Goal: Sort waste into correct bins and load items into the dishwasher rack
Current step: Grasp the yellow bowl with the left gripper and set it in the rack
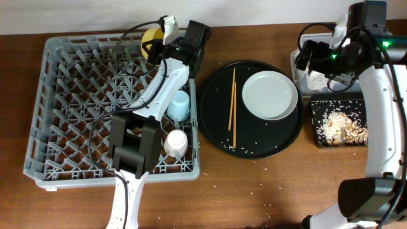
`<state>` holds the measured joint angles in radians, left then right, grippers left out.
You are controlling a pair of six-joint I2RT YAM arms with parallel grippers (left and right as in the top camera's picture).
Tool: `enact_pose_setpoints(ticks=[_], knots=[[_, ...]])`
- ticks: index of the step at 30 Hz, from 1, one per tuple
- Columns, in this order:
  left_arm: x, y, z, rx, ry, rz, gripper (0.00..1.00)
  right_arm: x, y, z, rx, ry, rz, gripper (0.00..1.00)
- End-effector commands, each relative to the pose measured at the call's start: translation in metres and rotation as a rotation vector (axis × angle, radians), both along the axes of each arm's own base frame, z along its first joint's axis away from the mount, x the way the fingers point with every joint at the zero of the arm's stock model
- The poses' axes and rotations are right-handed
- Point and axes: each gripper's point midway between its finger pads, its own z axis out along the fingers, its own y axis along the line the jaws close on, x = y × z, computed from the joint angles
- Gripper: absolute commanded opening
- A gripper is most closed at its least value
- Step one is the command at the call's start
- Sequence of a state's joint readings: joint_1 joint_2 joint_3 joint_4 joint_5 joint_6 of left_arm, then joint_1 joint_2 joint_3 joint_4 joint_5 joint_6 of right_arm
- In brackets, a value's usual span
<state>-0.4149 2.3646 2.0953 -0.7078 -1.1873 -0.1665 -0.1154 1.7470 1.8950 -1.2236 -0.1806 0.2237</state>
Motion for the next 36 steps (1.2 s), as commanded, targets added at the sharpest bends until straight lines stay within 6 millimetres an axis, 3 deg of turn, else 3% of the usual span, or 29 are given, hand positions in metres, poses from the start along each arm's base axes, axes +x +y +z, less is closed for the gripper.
enact_pose_setpoints(ticks=[1,12,14,15,17,23,25,28,31,33,36], knots=[[-0.006,0.006,-0.008,0.024,0.027,0.013,0.0,0.002,-0.001,-0.004,-0.015,0.01,0.006,0.98],[-0.019,-0.033,-0.006,0.127,0.122,-0.078,0.01,0.002,-0.001,-0.004,-0.015,0.01,0.006,0.98],[-0.022,-0.037,-0.007,0.137,0.139,-0.089,0.1,0.002,-0.001,-0.004,-0.015,0.01,0.006,0.98],[-0.023,-0.039,-0.007,0.139,0.144,-0.092,0.21,0.002,-0.001,-0.004,-0.015,0.01,0.006,0.98],[-0.024,-0.048,-0.007,0.182,0.196,-0.13,0.33,0.002,-0.001,-0.004,-0.015,0.01,0.006,0.99],[-0.032,-0.081,0.008,0.162,0.176,-0.207,0.44,0.002,-0.001,-0.004,-0.015,0.01,0.006,0.98],[-0.034,-0.094,0.014,0.084,0.184,-0.276,0.44,0.002,-0.001,-0.004,-0.015,0.01,0.006,0.98],[-0.039,-0.133,0.023,-0.189,0.224,-0.497,0.44,0.002,-0.001,-0.004,-0.015,0.01,0.006,0.99],[-0.044,-0.16,0.019,-0.326,0.264,-0.62,0.57,0.002,-0.001,-0.004,-0.015,0.01,0.006,0.99],[-0.054,-0.186,0.014,-0.452,0.318,-0.737,0.73,0.002,-0.001,-0.004,-0.015,0.01,0.006,0.99],[-0.085,-0.232,0.0,-0.71,0.442,-0.892,0.73,0.002,-0.001,-0.004,-0.015,0.01,0.006,0.98]])
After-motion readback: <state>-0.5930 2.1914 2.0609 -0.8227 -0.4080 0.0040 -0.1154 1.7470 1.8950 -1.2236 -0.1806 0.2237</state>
